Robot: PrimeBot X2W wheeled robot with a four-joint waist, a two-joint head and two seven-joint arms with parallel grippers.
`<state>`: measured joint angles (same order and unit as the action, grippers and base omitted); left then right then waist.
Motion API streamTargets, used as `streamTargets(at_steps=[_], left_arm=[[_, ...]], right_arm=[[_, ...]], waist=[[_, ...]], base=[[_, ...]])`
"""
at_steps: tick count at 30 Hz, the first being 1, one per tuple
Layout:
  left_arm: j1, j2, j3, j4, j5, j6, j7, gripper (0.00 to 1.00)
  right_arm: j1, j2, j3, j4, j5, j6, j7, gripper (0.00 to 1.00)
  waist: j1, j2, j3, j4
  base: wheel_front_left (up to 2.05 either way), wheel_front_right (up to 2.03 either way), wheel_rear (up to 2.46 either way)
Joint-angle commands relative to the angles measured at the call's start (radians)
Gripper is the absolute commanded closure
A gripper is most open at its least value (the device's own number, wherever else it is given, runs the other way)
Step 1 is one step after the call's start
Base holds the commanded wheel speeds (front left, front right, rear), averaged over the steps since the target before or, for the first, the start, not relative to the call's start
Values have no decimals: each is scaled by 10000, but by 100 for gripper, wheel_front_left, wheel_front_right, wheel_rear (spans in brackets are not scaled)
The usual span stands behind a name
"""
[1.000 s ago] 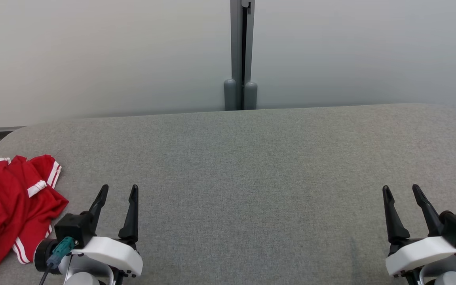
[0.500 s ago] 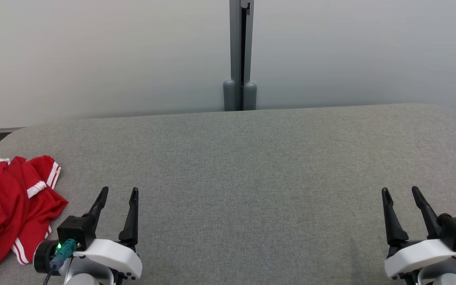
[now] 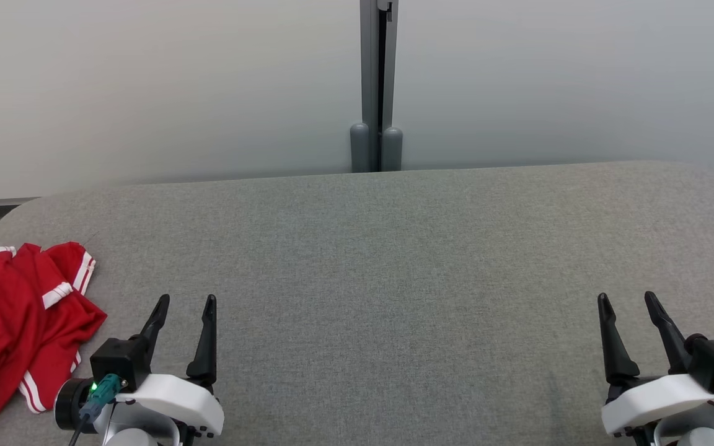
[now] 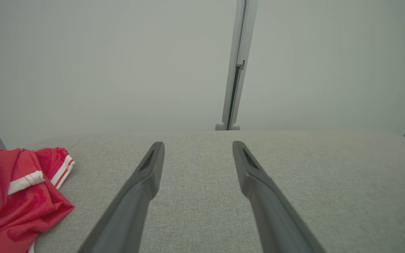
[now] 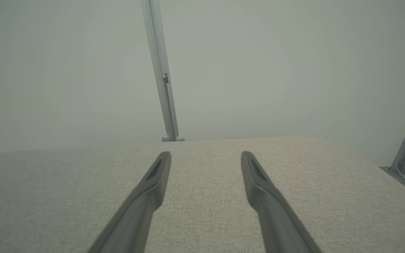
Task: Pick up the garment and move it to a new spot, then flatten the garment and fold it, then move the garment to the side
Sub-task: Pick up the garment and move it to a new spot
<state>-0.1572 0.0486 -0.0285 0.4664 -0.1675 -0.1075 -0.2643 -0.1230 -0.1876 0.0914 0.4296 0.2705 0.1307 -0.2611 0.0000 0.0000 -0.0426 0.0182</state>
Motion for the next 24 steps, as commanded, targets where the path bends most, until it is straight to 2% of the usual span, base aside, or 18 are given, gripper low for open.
streamTargets(at_steps=[1, 11, 24], left_arm=[[-189, 34, 7, 18, -17, 25, -2, 0], [-358, 40, 93, 102, -144, 182, -2, 0], [-364, 77, 685, 141, -78, 207, -2, 0]], right_arm=[[-7, -42, 7, -17, -11, -1, -60, 0], [75, -80, -93, -133, -145, 0, -25, 0], [67, 49, 117, -734, -220, 0, 202, 0]], waist=[[0, 0, 2, 7], [0, 0, 18, 544], [0, 0, 58, 2646]], base=[[0, 0, 0], [0, 0, 0], [0, 0, 0]])
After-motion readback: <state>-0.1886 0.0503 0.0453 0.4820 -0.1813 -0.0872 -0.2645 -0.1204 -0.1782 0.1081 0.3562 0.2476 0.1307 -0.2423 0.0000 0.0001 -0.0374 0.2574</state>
